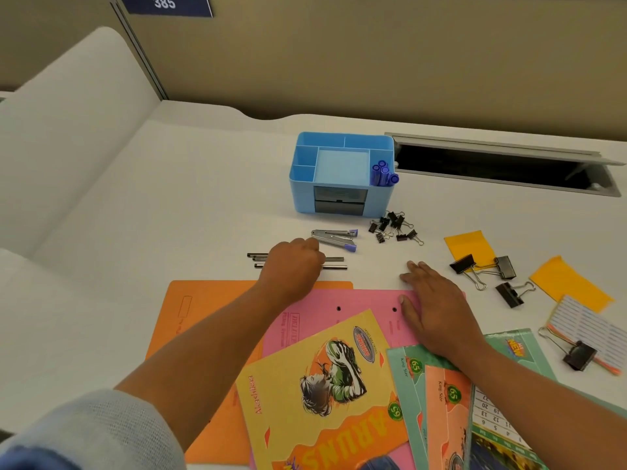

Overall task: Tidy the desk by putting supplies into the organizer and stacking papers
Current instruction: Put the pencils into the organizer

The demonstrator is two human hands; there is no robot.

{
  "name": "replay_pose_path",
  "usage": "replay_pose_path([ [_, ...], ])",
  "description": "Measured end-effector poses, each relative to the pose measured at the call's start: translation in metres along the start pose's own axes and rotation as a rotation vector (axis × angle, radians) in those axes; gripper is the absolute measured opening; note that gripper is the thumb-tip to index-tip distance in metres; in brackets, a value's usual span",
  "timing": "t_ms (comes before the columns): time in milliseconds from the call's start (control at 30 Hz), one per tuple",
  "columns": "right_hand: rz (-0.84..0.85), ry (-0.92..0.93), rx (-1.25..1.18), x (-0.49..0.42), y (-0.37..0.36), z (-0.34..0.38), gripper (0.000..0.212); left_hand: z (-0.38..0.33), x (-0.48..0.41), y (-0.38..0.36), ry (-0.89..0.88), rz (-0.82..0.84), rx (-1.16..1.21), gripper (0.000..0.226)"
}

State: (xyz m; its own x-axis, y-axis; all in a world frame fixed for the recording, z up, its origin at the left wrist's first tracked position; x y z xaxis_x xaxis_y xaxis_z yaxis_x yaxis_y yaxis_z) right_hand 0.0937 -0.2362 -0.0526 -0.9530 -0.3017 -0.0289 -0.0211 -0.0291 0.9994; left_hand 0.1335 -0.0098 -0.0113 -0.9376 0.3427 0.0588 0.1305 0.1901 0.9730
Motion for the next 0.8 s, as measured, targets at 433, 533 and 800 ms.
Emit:
replay_pose_path([
  [433, -0.006, -0.005, -0.025, -0.001, -0.002, -0.002, 0.055, -0.008, -0.005, 0.008, 0.073, 0.115, 0.025, 0.02],
  [533, 0.001, -0.018, -0.079, -0.003, 0.005, 0.002, 0.05, -0.012, -0.001, 0.031, 0.071, 0.024, 0.082, 0.021],
  [800, -0.037, -0.015, -0.755, -0.034, 0.104, 0.064, 0.035, -0.027, 0.028, 0.09, 0.031, -0.358, 0.286, 0.019],
])
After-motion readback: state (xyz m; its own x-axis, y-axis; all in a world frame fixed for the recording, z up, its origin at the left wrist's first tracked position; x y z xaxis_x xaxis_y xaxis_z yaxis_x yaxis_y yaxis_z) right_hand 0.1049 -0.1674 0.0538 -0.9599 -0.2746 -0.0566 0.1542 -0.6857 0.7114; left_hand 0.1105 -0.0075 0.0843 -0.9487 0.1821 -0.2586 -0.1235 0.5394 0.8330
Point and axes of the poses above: each hand's wrist, its own x-axis away from the middle knuckle, its own y-axis out of the back of the hand, z = x × y, the point moved 9 cm from there along -x, towards the middle knuckle, and after that the axes turned 15 degrees about x, right-handed, at the moved point
